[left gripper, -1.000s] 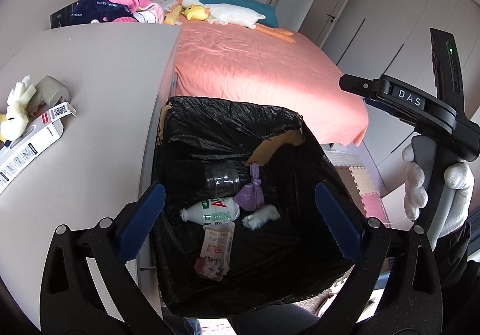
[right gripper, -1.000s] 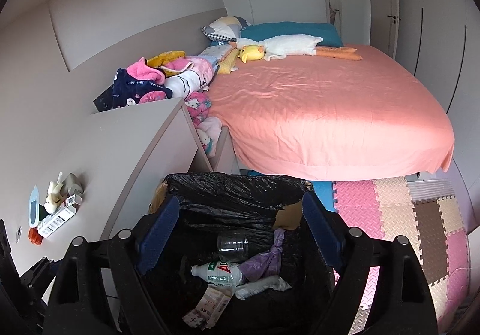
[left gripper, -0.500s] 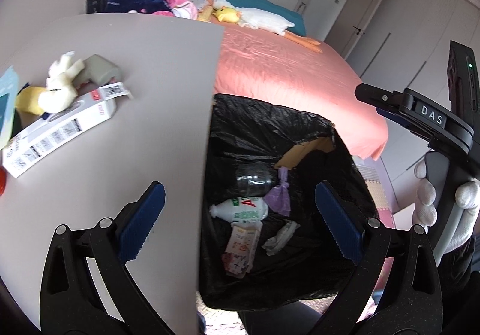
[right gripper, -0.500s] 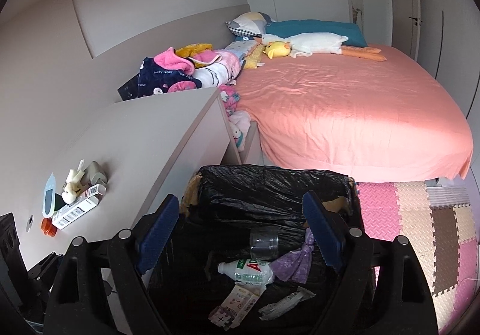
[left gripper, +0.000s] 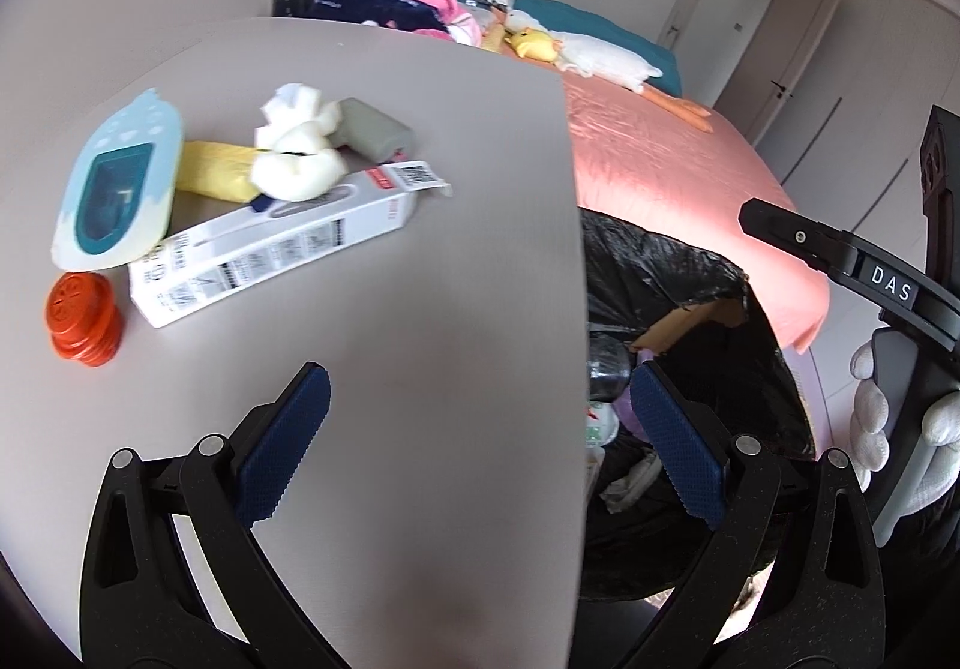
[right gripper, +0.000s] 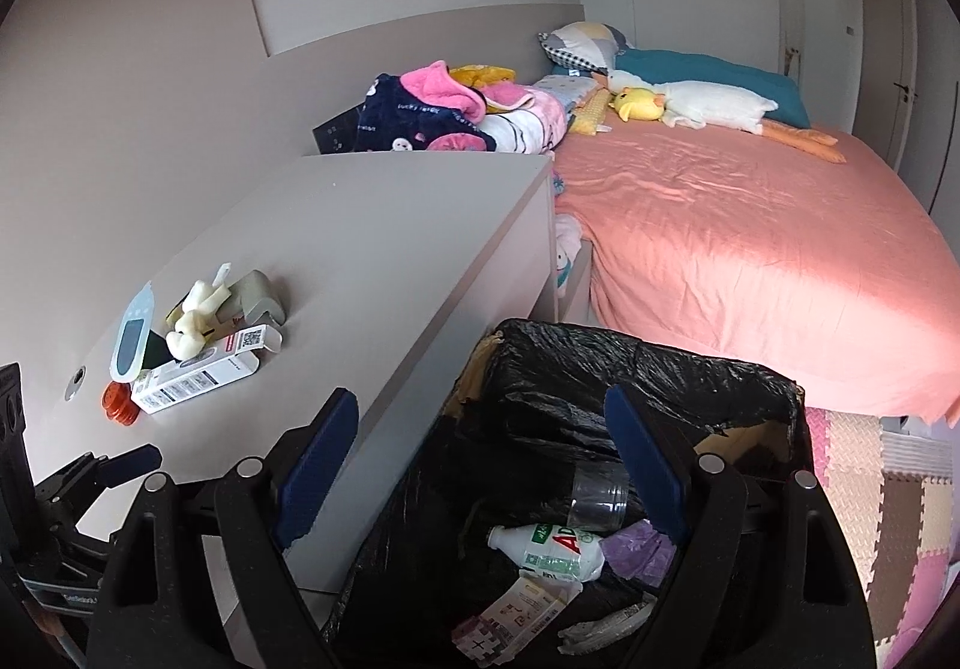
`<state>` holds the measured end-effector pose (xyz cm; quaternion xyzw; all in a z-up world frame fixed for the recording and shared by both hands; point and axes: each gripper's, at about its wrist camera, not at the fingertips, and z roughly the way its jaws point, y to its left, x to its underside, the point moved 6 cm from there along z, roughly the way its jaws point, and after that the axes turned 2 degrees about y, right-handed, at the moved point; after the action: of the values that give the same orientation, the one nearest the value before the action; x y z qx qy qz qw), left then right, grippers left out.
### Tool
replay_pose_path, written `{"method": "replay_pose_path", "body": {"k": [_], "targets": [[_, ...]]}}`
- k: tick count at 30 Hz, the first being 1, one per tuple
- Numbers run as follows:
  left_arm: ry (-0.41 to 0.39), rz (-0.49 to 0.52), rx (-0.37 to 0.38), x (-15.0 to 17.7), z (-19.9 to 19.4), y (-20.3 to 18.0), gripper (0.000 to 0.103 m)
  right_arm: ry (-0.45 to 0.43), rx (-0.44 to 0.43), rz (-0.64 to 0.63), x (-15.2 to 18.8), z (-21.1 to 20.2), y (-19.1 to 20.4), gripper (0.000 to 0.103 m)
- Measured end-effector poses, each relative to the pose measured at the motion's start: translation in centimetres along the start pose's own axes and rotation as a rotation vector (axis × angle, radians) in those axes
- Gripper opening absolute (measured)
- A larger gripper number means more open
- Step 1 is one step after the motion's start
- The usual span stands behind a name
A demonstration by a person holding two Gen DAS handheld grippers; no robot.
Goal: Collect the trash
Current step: 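Move both tools back over the desk toward the remaining items, then grasp the orange lid with the left tool while the right tool grasps the white foam toy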
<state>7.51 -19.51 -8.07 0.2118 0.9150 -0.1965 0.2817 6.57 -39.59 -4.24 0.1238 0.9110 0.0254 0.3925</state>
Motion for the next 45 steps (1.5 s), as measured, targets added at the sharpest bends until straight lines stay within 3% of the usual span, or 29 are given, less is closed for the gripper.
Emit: {"method": "replay_pose_path", "body": {"k": [9,27,35,40,45], "targets": [[-0.024,-0.047,-0.092,0.1,-1.2,4.5,0.097,0.03,-0.038,-0.034,-0.8,2.3,3.0,0.084],[-0.117,-0.198,-0.165,0.2,-4.0,12.9,0.096,0.048,-0.137,-0.109,-2.1,4.9,10.2,0.084],[-0.115,-0.255,-0.208,-0.2,-3.6,15.7,0.075,0.05,-0.183,-0.132,-2.8,5.7,13.6,0.084],[-0.094,-0.254,-0.215,0.1,-3.3,16.2,0.051,0.062,-0.204,-0.152,-2.9,6.4,15.5,0.084],[-0.085,-0.267,-0.219,-0.2,-2.9,17.1,0.05,0.089,-0.216,-0.161,-3.0,7.4,17.1,0.084]]}}
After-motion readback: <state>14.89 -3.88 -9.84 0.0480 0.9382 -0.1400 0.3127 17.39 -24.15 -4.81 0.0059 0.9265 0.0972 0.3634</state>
